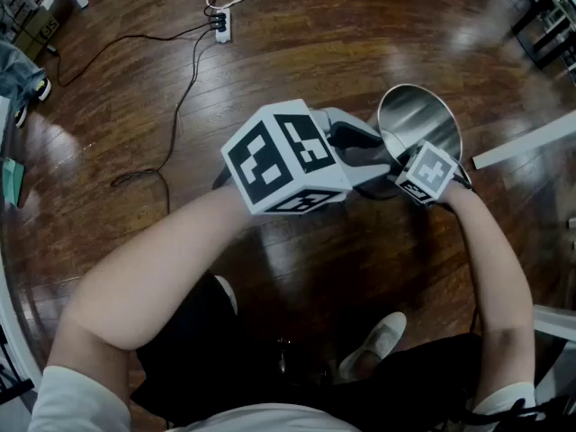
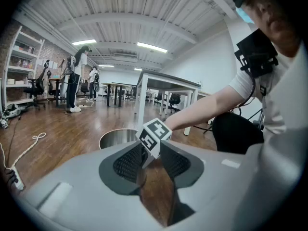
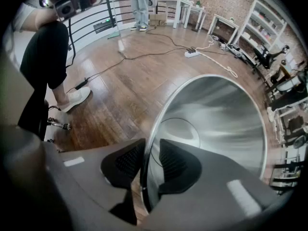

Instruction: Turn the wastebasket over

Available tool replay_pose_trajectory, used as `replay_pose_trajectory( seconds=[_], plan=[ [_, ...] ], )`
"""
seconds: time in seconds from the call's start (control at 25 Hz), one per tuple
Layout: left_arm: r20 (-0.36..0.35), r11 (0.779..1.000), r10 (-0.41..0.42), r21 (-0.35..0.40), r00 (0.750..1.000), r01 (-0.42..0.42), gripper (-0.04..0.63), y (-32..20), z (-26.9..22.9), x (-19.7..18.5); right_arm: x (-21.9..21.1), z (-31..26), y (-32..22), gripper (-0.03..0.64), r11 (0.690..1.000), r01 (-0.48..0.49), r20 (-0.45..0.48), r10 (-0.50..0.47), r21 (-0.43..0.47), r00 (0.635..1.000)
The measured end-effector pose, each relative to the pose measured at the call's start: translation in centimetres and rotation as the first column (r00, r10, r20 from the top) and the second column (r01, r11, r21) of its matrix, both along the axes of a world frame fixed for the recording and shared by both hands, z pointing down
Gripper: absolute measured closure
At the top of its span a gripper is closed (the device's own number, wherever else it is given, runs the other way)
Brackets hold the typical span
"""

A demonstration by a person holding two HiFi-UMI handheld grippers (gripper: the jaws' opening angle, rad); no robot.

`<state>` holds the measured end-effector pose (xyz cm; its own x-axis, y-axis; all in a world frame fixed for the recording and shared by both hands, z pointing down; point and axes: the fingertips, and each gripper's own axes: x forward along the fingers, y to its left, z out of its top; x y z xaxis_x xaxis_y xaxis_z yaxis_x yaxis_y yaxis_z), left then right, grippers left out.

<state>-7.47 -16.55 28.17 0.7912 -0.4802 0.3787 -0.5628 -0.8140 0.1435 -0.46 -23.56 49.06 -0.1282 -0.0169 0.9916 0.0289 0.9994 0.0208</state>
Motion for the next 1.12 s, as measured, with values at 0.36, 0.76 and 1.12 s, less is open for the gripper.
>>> replay_pose_trajectory(
  seconds=[0.36, 0.76, 1.12],
  plan=[
    [-0.035, 0.999, -0.033, -0.019, 0.999, 0.033, 0.477, -1.1, -0.2, -1.3, -0.5, 0.1, -0.6, 0.603, 1.0, 0.007, -0.032, -0.008, -0.03, 0.999],
    [-0.054, 0.993, -0.101, -0.072, 0.993, 0.097, 0.477, -1.6, 0.8, -3.6, -1.0, -10.9, -2.9, 0.597, 0.852, -0.279, 0.469, 0.486, -0.444, 0.737],
    [-0.009, 0.976, -0.15, -0.161, 0.989, 0.147, 0.477, -0.9, 4.3, -5.3, 1.4, -11.7, 0.5, 0.603, 0.72, -0.161, 0.581, 0.653, -0.675, 0.487]
  ],
)
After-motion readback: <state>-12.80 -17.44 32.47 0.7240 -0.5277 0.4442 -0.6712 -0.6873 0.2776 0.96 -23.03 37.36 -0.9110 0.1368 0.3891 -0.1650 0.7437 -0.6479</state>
